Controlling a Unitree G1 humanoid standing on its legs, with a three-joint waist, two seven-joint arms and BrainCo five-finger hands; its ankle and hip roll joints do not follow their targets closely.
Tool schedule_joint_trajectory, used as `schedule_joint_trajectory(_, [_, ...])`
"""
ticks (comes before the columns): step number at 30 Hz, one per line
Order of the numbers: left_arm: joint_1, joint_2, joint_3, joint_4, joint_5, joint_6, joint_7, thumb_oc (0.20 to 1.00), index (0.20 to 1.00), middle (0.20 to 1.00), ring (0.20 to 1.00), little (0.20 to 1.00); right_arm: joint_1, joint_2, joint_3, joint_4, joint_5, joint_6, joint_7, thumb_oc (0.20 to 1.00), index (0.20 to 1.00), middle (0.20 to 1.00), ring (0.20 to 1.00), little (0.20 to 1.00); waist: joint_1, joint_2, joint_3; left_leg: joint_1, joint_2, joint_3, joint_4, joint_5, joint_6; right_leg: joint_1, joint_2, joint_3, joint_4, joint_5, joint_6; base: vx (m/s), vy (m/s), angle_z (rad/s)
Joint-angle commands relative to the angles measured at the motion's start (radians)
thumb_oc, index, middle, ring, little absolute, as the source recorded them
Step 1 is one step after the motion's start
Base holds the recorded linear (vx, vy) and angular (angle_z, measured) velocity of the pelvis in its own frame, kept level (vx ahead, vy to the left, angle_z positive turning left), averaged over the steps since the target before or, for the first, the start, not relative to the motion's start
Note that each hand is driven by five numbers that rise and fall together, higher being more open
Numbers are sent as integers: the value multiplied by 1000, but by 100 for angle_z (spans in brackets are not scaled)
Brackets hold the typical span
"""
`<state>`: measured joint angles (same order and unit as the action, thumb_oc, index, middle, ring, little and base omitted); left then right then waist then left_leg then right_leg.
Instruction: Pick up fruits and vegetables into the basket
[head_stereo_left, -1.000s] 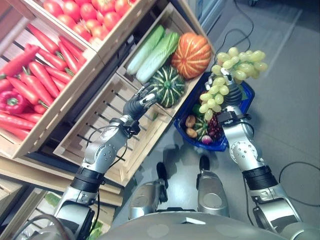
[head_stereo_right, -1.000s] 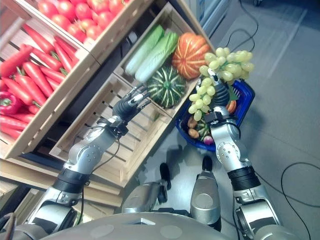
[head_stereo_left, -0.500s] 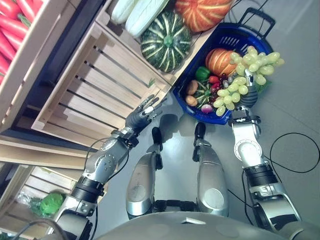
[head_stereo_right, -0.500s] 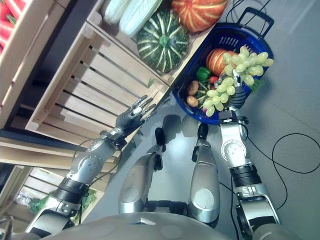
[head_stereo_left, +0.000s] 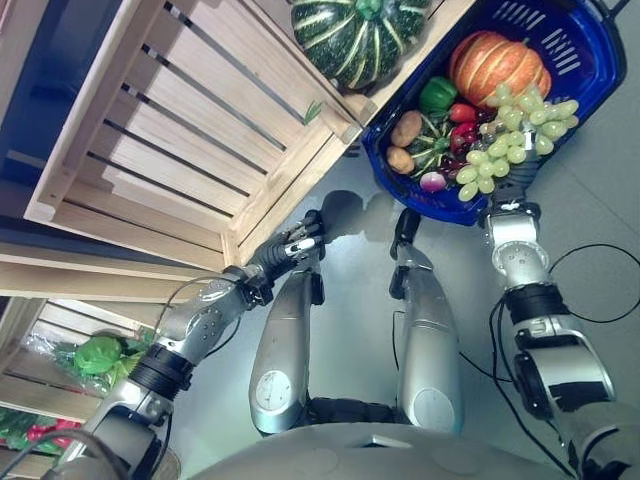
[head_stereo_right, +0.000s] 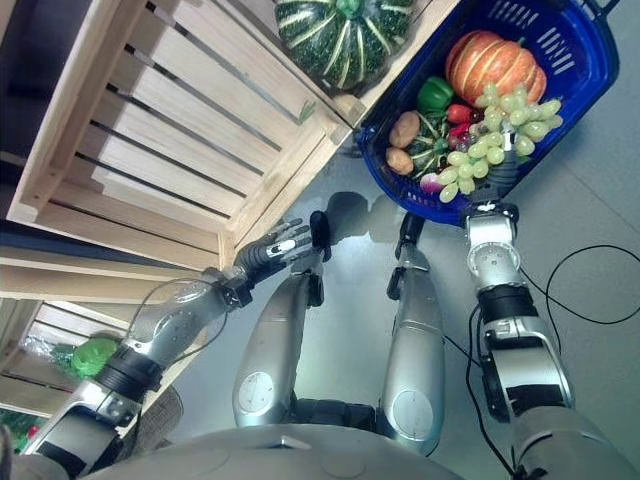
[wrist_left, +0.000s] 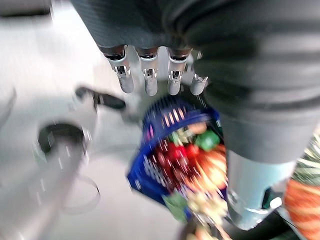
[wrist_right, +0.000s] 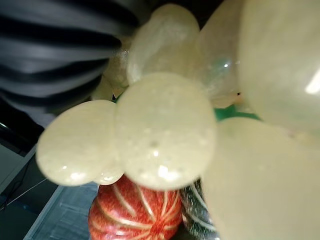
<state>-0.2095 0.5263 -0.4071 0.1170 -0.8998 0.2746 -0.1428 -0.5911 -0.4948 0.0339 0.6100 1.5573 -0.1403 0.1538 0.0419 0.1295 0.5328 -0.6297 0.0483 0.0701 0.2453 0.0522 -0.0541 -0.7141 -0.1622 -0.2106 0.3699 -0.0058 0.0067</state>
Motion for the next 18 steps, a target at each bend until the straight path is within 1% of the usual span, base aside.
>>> schedule_joint_trajectory(1, [31,39,-48,-12,64,-26,-20,1000,1000,1000,1000,1000,-44,-85,-29,20,13,38,8,200,200,200,200,200,9,38,-13,-70,-44,57,52,-23,39,-39,22,-27,113,-50,58,67,-56,7])
schedule_joint_trajectory(2, [38,45,-54,-3,63,-26,-31,1000,1000,1000,1000,1000,-49,-101,-32,55,12,53,12,200,200,200,200,200,11,41,-13,-58,-47,48,61,-49,33,-30,20,-16,129,-77,67,6,-51,6])
schedule_joint_trajectory(3, [29,49,-51,0,62,-28,-35,1000,1000,1000,1000,1000,-70,-116,-37,78,14,63,17,200,200,200,200,200,14,46,-13,-91,-44,54,58,-24,40,-61,18,-27,125,-54,56,6,-42,9])
schedule_joint_trajectory(4, [27,59,-60,4,59,-34,-39,1000,1000,1000,1000,1000,-90,-135,-36,112,14,77,14,200,200,200,200,200,18,53,-13,-107,-46,50,62,-23,41,-77,16,-26,133,-55,56,-14,-41,11])
schedule_joint_trajectory(5, [30,64,-69,8,59,-37,-42,1000,1000,1000,1000,1000,-97,-145,-33,136,13,84,14,200,200,200,200,200,20,56,-13,-99,-49,42,67,-39,36,-72,16,-14,143,-73,63,50,-50,11])
schedule_joint_trajectory(6, [26,73,-77,13,59,-36,-45,1000,1000,1000,1000,1000,-120,-161,-27,167,17,92,10,200,200,200,200,200,24,61,-13,-109,-51,39,71,-43,35,-84,16,-12,151,-79,64,35,-35,10])
schedule_joint_trajectory(7, [22,74,-76,13,58,-35,-44,1000,1000,1000,1000,1000,-127,-164,-27,172,18,93,8,200,200,200,200,200,25,62,-13,-118,-50,39,70,-37,37,-92,16,-14,149,-73,62,-6,-39,10])
schedule_joint_trajectory(10, [4,88,-101,39,59,-60,-49,1000,1000,1000,1000,1000,-180,-199,-20,249,33,116,1,200,200,200,200,200,32,75,-13,-152,-50,32,83,-40,38,-130,12,-6,169,-79,63,-12,-40,9])
schedule_joint_trajectory(13, [-12,95,-131,67,76,-104,-44,1000,1000,1000,1000,1000,-246,-231,-16,317,37,130,-13,200,200,200,200,200,41,93,-13,-196,-49,26,90,-32,38,-181,8,0,185,-79,65,-30,-44,7])
schedule_joint_trajectory(14, [-25,97,-134,72,79,-117,-42,1000,1000,1000,1000,1000,-271,-242,-15,333,36,133,-9,200,200,200,200,200,45,101,-13,-233,-44,32,84,-6,44,-218,6,-10,182,-58,55,-25,-35,4])
schedule_joint_trajectory(15, [-20,97,-144,78,82,-126,-43,1000,1000,1000,1000,1000,-276,-248,-13,346,28,137,-7,200,200,200,200,200,46,106,-13,-229,-47,23,90,-21,39,-218,6,4,195,-76,61,-8,-22,4])
schedule_joint_trajectory(16, [-19,94,-154,84,84,-136,-43,1000,1000,1000,1000,1000,-287,-256,-11,363,20,142,-2,200,200,200,200,200,48,114,-13,-238,-48,21,96,-25,38,-231,5,10,207,-85,61,-1,-13,3])
schedule_joint_trajectory(17, [-25,91,-155,86,85,-144,-39,1000,1000,1000,1000,1000,-302,-262,-11,369,18,142,3,200,200,200,200,200,51,120,-13,-271,-45,27,91,0,45,-263,4,-1,205,-65,50,-41,-6,4])
schedule_joint_trajectory(18, [-20,85,-165,88,92,-158,-37,1000,1000,1000,1000,1000,-307,-263,-9,378,18,137,9,200,200,200,200,200,53,127,-13,-282,-45,26,94,1,46,-278,3,2,215,-70,48,-50,-5,3])
